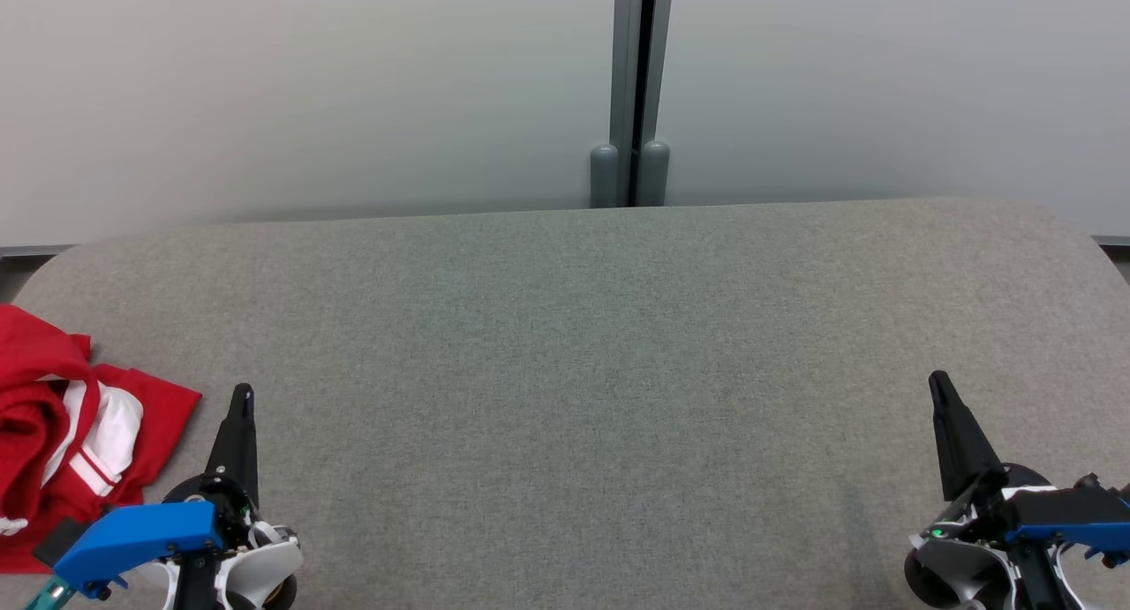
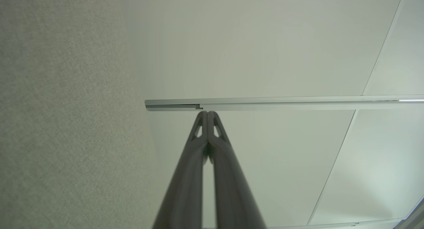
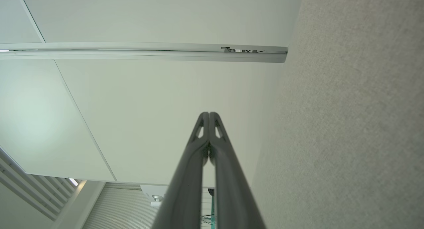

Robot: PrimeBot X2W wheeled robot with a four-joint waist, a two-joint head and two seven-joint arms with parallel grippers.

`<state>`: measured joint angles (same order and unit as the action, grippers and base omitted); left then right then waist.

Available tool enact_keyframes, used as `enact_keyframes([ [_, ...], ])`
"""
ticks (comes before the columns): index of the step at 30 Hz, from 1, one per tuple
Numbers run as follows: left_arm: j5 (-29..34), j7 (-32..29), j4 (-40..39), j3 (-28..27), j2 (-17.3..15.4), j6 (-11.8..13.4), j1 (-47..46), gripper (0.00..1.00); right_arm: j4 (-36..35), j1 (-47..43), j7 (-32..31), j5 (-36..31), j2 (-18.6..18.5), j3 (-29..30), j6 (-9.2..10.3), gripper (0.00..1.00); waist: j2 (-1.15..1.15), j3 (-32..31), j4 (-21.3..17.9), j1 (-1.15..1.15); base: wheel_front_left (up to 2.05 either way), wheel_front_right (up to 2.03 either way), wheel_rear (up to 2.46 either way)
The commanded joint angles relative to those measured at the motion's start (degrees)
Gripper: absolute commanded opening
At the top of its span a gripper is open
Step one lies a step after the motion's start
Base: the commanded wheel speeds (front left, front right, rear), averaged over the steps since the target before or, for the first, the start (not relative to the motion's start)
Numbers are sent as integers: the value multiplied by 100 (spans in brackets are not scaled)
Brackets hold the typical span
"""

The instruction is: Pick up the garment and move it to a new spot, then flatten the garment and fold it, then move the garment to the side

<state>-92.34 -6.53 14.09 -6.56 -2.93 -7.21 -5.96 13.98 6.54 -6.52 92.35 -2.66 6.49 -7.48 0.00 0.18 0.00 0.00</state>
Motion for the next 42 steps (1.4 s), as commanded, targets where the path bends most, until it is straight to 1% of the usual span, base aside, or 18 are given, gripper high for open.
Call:
enact_keyframes([
  [1,-16,-20,-35,-5,17,-52,-47,0,-20,-73,-21,16,-41,13,-2,0,0,0,0,0,0,0,0],
  [38,-17,-19,-35,-4,17,-52,-47,0,-19,-73,-21,16,-41,13,-2,0,0,0,0,0,0,0,0],
  [39,1,0,10,1,1,2,1,100,7,-2,2,-1,2,-1,0,100,0,0,0,0,0,0,0],
  [42,8,9,134,2,7,13,126,100,142,-44,8,-6,42,-21,8,100,0,2,0,0,0,0,0],
])
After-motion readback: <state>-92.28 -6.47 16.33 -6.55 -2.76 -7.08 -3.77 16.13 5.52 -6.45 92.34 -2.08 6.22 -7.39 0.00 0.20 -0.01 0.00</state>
